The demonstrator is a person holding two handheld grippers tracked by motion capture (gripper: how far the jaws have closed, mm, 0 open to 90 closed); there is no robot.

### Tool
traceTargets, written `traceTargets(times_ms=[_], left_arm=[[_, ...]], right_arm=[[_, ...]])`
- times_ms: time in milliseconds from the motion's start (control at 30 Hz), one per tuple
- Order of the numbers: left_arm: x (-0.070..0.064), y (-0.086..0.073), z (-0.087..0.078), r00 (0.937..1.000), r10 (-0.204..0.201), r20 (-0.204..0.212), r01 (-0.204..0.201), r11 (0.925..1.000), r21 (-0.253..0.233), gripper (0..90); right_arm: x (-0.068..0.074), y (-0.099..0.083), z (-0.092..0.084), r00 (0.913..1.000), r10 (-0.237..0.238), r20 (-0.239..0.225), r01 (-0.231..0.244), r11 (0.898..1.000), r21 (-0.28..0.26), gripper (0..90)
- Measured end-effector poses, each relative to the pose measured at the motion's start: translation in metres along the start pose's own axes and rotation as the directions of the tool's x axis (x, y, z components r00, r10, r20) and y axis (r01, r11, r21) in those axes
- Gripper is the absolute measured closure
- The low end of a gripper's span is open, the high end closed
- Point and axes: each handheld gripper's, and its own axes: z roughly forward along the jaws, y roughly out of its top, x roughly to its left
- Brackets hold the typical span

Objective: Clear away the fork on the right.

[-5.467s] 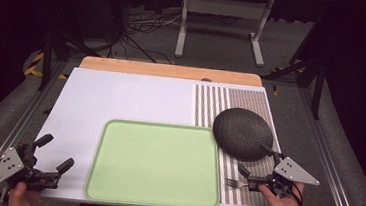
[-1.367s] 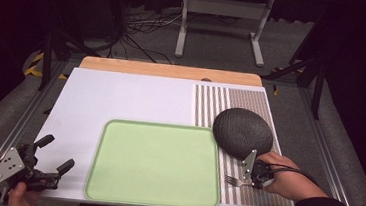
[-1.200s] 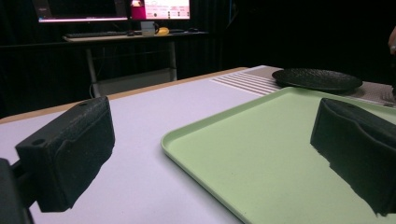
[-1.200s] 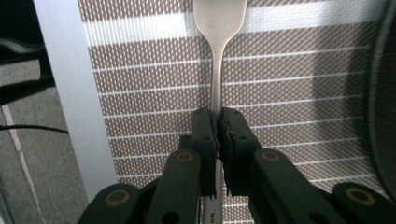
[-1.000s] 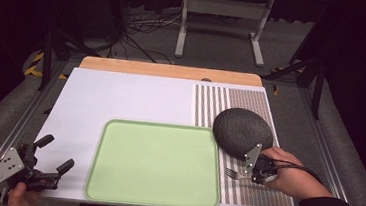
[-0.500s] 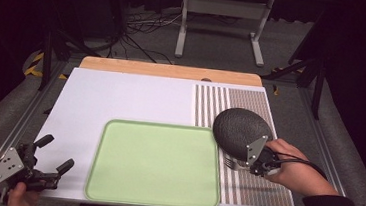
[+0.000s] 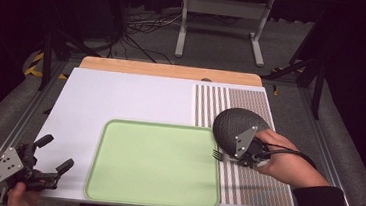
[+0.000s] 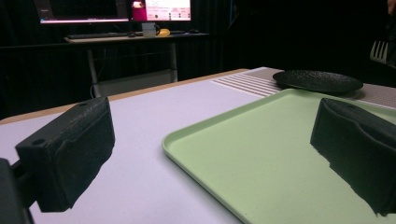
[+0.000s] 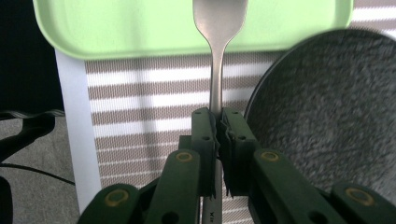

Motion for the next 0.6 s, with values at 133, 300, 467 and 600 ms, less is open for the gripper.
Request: traceTargets(times_ms=[133,300,467,600], left_arm=[[0.000,0.000,0.000,1.0000,0.000,0.000,0.000,1.0000,0.000,0.4],[0.000,0.000,0.000,1.0000,0.001,0.002,-0.001,1.0000,0.001,0.4],[0.000,0.000,0.000,1.0000,0.000,0.001,0.000,1.0000,0.001,0.4],[0.001,0.000,0.000,1.0000,0.000,0.003,0.000,1.0000,0.002,0.4]], right_arm=[[-0.003,0.014,-0.001,0.9997,-0.025,-0.001,0.025,1.000,-0.005,84.3],[-0.005,0.030,-0.002,0.9991,-0.042,-0.002,0.042,0.999,-0.014,84.3],[-0.007,0.045,-0.002,0.9982,-0.059,-0.012,0.059,0.998,-0.011,84.3],[-0.007,0.052,-0.002,0.9978,-0.065,-0.012,0.064,0.998,-0.006,84.3]])
